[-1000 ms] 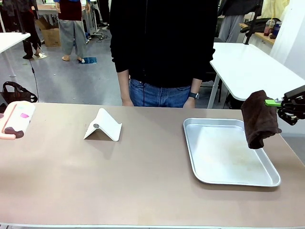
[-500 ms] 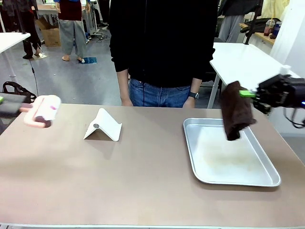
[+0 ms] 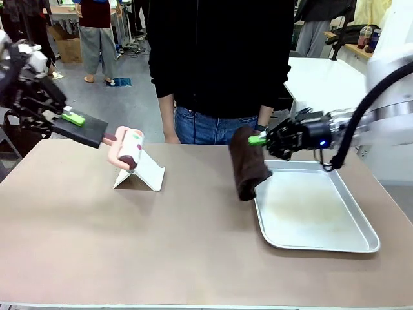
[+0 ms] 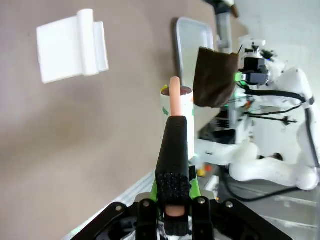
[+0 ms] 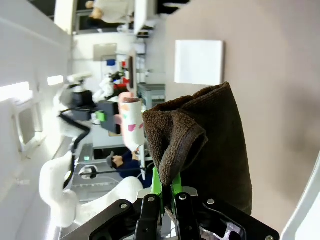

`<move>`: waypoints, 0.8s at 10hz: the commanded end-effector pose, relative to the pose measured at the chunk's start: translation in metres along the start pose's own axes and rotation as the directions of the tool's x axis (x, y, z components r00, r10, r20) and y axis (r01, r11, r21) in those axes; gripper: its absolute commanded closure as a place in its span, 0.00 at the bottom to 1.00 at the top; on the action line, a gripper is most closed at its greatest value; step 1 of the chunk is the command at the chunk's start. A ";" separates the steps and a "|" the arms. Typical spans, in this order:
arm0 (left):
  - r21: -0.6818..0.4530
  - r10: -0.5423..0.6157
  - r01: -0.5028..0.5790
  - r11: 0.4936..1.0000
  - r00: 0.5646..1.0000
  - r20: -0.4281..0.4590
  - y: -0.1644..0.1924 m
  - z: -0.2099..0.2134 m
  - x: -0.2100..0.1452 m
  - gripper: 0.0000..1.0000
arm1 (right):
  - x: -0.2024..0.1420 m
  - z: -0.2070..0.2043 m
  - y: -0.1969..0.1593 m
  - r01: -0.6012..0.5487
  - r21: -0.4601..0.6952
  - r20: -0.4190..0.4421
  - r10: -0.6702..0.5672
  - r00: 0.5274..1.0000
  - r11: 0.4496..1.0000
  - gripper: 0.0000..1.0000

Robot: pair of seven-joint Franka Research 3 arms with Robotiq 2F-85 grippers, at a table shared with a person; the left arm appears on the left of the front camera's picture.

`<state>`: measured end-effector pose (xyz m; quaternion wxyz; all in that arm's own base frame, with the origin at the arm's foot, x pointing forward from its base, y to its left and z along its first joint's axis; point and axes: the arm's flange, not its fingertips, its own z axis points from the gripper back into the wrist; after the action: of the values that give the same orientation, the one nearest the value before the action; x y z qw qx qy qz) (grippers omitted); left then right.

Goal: Clean the surface of the table.
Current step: Return the Lint Roller and towel to their original positions.

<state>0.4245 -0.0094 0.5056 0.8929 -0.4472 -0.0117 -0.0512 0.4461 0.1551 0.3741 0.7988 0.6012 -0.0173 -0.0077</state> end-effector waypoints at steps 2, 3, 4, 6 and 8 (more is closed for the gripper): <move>0.226 -0.027 0.019 0.974 0.999 0.032 -0.034 -0.045 0.023 0.77 | 0.015 -0.046 -0.017 0.056 -0.064 0.004 -0.056 0.998 0.996 0.92; 0.256 0.001 -0.014 0.967 0.999 0.051 -0.041 -0.063 0.038 0.77 | 0.019 -0.053 -0.022 0.061 -0.065 0.026 -0.060 0.998 0.996 0.92; 0.261 0.030 -0.033 0.965 0.999 0.016 -0.045 -0.078 0.052 0.77 | 0.021 -0.055 -0.028 0.081 -0.066 0.053 -0.078 0.996 0.994 0.92; 0.278 0.012 -0.010 0.960 1.000 -0.006 -0.044 -0.092 0.077 0.77 | 0.025 -0.043 -0.034 0.097 -0.018 0.124 -0.094 0.988 0.995 0.92; 0.261 0.005 -0.007 0.965 1.000 0.010 -0.042 -0.099 0.061 0.77 | 0.017 -0.050 -0.037 0.067 -0.085 0.024 -0.066 0.998 0.994 0.92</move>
<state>0.4943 -0.1180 0.4769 0.9424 -0.3315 -0.0047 -0.0447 0.4682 0.1866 0.3237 0.8198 0.5699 -0.0118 -0.0553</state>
